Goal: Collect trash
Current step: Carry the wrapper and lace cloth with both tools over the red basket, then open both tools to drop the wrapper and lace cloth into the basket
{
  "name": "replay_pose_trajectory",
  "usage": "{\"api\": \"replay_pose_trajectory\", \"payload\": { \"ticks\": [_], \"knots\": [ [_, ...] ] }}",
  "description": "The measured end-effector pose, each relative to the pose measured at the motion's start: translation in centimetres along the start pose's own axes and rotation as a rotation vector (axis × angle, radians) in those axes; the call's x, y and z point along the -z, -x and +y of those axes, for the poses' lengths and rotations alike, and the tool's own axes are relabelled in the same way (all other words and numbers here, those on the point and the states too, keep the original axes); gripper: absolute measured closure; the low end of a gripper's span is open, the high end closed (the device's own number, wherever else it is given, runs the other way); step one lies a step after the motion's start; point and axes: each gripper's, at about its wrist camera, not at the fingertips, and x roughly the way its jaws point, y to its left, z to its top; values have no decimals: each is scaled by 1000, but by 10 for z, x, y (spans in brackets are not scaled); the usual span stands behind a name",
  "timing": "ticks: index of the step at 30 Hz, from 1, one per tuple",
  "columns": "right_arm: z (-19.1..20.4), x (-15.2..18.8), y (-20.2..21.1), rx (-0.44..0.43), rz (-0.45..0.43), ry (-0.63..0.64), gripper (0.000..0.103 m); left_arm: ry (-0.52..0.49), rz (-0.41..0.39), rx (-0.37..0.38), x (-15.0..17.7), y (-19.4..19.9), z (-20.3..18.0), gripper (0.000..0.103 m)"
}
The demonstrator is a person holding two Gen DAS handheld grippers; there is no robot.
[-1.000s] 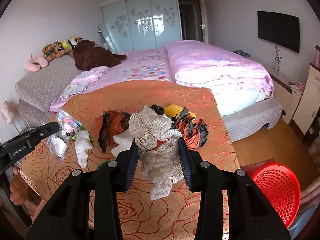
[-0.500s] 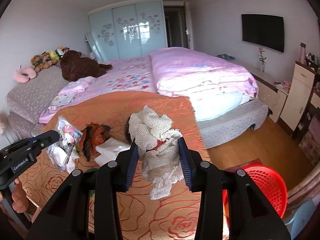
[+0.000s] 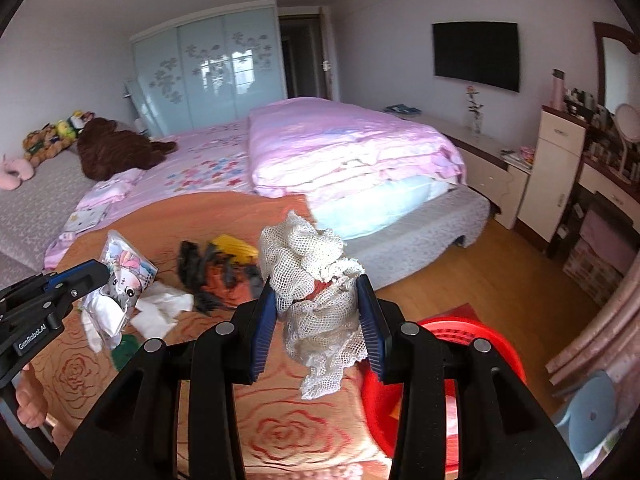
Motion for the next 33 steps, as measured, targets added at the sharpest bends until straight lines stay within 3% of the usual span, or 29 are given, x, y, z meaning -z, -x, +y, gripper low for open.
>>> {"api": "replay_pose_trajectory", "payload": {
  "ticks": [17,26,33],
  "knots": [
    [-94,28,14,173,17,-148,65,-169,53,185,-10,-45,-99,91],
    [-120,40,14,209,18,-212,65,-235,89,239,-9,-69,-140,91],
    [-139,52,5,227,52,-265,65,-263,162,283,-7,-97,-164,91]
  ]
}}
